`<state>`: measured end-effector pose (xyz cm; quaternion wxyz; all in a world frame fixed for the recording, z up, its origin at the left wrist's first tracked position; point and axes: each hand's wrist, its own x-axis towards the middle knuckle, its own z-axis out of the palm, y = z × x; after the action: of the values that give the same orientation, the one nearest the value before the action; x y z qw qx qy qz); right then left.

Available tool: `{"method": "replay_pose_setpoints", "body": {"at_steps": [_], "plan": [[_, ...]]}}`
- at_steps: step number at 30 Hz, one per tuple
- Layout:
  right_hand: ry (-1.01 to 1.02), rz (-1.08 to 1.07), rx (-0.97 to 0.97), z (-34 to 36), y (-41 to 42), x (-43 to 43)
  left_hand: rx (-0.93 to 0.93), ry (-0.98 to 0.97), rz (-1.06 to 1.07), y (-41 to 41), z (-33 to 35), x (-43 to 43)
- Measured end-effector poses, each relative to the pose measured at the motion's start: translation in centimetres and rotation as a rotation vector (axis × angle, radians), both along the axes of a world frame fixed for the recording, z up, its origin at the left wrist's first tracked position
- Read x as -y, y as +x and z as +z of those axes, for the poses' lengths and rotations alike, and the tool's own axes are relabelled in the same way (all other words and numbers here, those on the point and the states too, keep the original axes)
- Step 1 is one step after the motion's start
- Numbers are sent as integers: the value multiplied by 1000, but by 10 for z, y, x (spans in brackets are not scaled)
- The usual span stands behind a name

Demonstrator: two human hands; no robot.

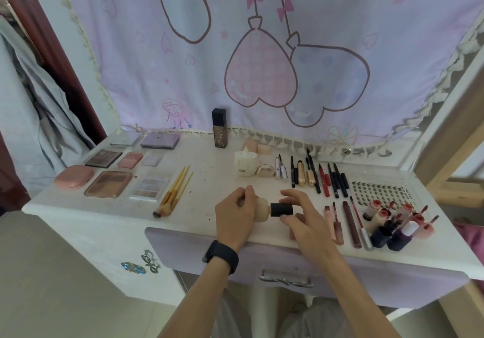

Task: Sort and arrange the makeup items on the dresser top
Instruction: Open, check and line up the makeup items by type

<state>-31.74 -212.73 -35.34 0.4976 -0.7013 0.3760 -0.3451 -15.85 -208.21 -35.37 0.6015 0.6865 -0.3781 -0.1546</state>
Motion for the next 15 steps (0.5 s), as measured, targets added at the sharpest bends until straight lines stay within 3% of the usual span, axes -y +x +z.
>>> {"method": "replay_pose_setpoints", "body": {"at_steps": [15], "plan": [[-33,-32,-95,7,1,1,39,-7,9,1,-4,1]]}}
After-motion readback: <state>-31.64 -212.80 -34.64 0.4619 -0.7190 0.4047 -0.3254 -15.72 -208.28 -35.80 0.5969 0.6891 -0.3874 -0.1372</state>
